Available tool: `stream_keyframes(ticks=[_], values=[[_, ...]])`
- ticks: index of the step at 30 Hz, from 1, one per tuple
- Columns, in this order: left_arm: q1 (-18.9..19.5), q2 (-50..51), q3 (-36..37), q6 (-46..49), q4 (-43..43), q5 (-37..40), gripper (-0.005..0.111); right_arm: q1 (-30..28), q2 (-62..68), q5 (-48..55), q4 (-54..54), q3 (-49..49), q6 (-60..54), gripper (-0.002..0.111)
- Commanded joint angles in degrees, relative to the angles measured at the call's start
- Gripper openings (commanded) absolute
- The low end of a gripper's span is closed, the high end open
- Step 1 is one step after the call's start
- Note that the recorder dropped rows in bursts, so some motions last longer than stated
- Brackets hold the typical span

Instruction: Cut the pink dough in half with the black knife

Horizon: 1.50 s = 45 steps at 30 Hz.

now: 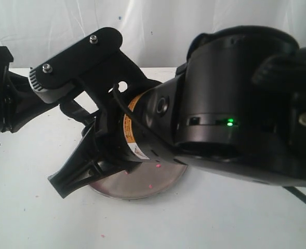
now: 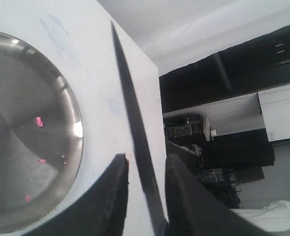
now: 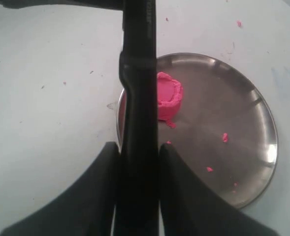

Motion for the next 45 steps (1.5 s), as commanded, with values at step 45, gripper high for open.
stream_keyframes(ticks=[45], values=[[-0.21,0.02,-0.69,-2.44,-1.24,0.55,0.0,0.12,-0.08,-3.16,1.28,-0.43,2.21,0.001]])
